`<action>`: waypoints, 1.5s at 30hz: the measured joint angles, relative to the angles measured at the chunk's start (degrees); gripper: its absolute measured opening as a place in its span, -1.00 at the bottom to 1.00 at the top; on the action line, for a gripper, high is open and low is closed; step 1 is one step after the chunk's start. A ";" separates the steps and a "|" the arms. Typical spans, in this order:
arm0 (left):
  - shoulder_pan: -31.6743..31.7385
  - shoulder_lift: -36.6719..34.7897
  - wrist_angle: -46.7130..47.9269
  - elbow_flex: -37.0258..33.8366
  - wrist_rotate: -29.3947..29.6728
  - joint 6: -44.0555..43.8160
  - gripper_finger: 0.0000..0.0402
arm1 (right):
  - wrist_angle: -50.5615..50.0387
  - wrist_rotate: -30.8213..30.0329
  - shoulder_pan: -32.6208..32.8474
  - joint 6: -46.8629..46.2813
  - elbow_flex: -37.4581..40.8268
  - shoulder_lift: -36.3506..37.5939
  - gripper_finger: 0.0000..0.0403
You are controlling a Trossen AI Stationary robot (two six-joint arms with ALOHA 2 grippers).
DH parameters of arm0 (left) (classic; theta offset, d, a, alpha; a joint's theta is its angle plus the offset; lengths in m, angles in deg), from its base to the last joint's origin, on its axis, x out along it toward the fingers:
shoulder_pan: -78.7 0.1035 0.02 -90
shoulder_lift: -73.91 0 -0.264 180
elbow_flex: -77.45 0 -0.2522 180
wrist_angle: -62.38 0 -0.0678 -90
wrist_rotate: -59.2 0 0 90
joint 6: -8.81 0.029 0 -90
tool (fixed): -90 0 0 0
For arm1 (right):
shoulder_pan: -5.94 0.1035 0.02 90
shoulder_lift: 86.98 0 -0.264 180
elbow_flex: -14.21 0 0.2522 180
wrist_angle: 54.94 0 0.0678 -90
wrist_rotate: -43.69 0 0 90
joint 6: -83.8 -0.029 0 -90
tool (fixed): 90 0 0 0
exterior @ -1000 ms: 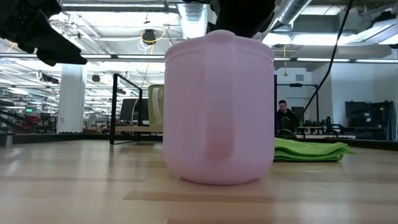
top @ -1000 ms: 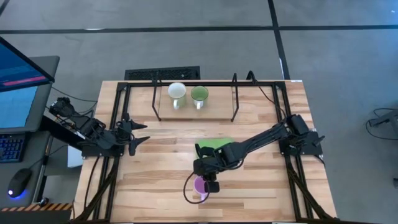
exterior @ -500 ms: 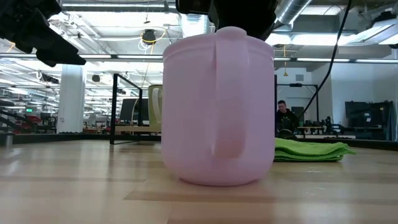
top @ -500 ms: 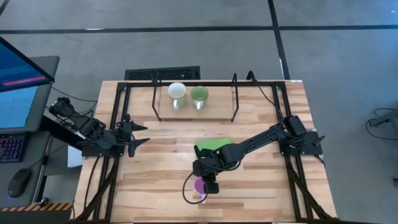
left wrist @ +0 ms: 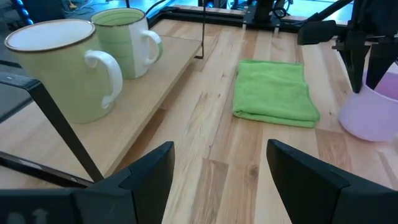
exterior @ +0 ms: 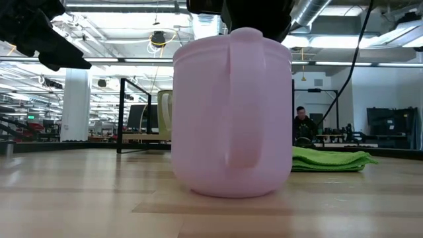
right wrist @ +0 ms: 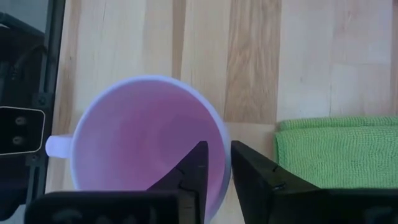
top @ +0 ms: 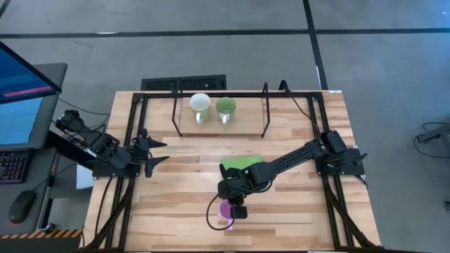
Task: Stack small to large cups/mugs on shelf
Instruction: Put the purple mug on the shelf
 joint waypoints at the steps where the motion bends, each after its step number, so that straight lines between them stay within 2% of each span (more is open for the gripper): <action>1: 0.00 0.00 0.00 0.00 0.00 0.00 0.23 | 0.07 0.00 0.00 0.02 0.00 0.00 -0.55; 15: 0.00 0.00 0.02 0.00 0.02 0.04 0.23 | 0.25 0.00 0.00 0.00 0.00 -0.31 -0.63; 21: 0.00 0.00 0.10 0.00 0.02 0.00 0.23 | 2.23 6.98 -1.18 -0.80 0.07 -4.25 -0.71; 27: 0.01 0.01 0.56 0.02 -0.45 -0.39 0.23 | 3.24 6.95 -1.57 0.02 0.00 -4.13 -0.93; 30: 0.00 0.02 0.59 0.02 -0.48 -0.44 0.23 | 2.67 6.92 -1.49 -0.85 -0.07 -4.02 -0.92; 34: 0.00 0.02 0.58 0.02 -0.48 -0.48 0.23 | -4.82 3.58 -1.36 -0.71 -3.69 -4.02 -0.93; 41: 0.00 0.02 0.57 0.02 -0.48 -0.56 0.23 | -27.30 -6.61 -2.17 2.12 -16.77 -3.86 -0.93; 45: 0.02 0.02 0.57 0.02 -0.50 -0.57 0.23 | -36.88 -10.02 -3.77 4.75 -23.42 -3.85 -0.94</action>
